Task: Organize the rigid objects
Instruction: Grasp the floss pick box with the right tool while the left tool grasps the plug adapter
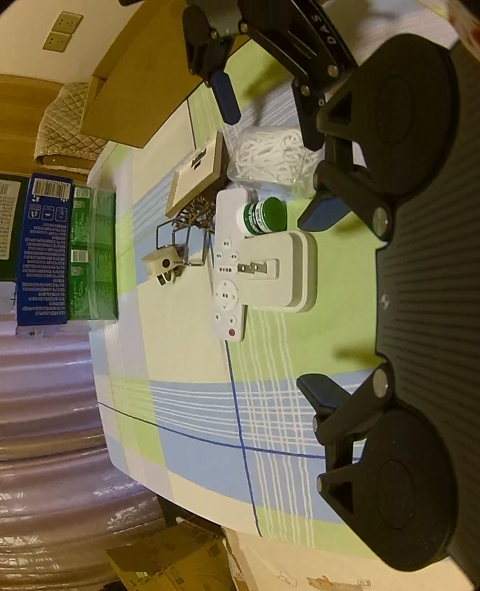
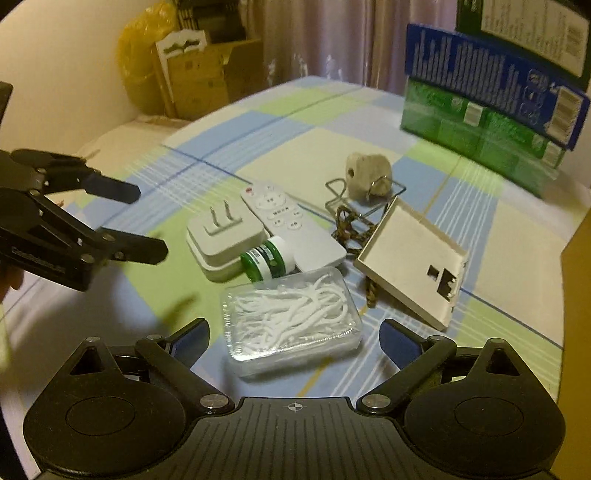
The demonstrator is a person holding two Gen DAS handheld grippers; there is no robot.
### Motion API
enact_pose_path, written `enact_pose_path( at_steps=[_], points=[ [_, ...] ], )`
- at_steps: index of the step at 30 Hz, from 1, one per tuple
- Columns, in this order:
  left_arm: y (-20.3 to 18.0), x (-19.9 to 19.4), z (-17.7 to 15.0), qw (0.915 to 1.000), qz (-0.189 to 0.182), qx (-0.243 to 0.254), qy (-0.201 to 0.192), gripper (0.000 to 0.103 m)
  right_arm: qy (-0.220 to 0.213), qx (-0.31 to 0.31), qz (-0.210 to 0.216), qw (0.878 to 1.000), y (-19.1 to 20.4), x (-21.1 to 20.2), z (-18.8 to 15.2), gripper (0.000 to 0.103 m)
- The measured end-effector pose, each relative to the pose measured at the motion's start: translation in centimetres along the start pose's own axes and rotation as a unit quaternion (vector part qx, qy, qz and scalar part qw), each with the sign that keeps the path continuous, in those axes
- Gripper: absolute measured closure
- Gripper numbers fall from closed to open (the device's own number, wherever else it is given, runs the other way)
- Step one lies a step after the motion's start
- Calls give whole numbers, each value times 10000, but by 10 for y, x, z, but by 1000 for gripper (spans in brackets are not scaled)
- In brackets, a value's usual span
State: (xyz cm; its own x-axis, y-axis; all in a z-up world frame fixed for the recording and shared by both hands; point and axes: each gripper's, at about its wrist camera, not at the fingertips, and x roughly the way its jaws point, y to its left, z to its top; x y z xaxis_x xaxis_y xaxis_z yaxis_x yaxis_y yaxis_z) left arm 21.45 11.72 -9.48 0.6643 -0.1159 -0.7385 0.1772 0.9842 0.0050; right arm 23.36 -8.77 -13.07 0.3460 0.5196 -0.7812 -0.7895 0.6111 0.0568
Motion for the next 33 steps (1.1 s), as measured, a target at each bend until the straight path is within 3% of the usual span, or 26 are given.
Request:
enact_pose_path(
  at_steps=[4, 12, 15, 26, 33],
  points=[
    [5, 1, 2, 9998, -113, -182, -39, 22, 277, -37, 27, 9996, -3, 18, 1, 7],
    [2, 8, 4, 9998, -137, -111, -22, 22, 246, -120, 121, 9996, -5, 31, 8, 8],
    [1, 12, 5, 9999, -126, -54, 14, 22, 243, -148, 85, 9996, -3, 29, 10, 20],
    [-17, 29, 10, 9993, -150, 350, 58, 22, 78, 759, -261, 9967, -7, -22, 12, 21],
    [-22, 48, 16, 9989, -62, 462, 76, 23, 14, 1142, -401, 9926, -16, -31, 13, 21]
  ],
)
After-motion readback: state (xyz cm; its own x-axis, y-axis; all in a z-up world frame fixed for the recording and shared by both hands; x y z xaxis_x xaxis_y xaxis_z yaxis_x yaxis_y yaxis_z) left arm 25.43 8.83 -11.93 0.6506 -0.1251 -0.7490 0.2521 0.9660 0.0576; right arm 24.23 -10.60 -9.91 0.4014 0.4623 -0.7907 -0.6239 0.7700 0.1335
